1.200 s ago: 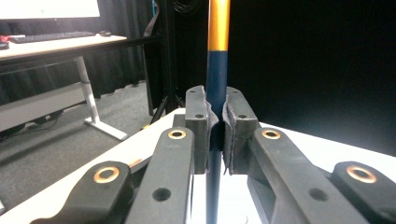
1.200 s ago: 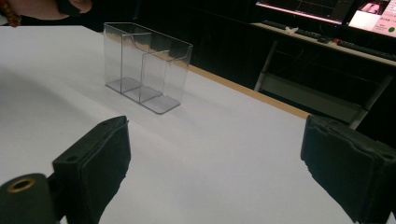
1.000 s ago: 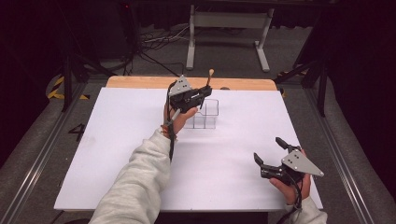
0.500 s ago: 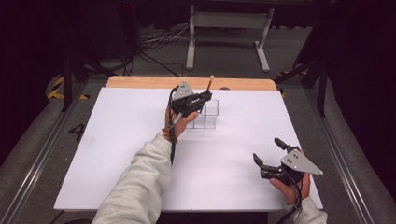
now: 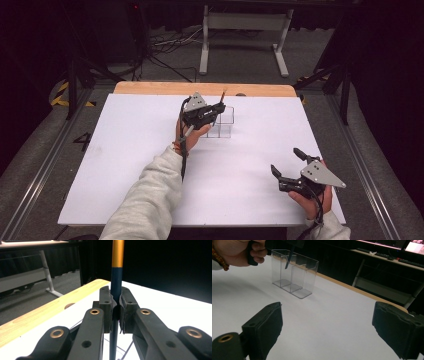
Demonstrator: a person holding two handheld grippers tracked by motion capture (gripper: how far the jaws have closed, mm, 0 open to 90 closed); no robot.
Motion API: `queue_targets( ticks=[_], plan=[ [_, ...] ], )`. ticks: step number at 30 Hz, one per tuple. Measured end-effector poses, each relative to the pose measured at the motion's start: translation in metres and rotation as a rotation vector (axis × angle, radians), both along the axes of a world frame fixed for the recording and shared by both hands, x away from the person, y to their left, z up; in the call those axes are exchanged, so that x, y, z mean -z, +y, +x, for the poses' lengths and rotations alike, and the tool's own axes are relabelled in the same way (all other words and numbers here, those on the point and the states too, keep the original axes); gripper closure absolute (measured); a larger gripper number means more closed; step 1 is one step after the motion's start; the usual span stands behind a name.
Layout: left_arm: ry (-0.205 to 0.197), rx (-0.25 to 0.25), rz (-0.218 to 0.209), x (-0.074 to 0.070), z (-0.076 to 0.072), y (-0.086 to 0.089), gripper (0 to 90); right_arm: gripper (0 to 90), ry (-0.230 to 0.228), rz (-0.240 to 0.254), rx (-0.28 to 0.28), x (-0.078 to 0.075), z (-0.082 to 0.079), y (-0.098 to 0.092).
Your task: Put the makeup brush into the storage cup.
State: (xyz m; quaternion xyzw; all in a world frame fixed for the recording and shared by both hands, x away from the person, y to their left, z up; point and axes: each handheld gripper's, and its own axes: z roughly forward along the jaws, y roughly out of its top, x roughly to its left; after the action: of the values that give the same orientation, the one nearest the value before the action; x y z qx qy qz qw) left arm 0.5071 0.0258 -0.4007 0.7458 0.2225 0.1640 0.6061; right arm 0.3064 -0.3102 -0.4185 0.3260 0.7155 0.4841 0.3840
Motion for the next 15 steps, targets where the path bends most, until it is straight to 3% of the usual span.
queue_targets(
  ticks=[15],
  plan=[
    [0.008,-0.009,0.019,0.0019,0.0002,0.0027,82.1,10.4,0.004,-0.004,-0.002,0.0003,0.0001,0.0011]
  ],
)
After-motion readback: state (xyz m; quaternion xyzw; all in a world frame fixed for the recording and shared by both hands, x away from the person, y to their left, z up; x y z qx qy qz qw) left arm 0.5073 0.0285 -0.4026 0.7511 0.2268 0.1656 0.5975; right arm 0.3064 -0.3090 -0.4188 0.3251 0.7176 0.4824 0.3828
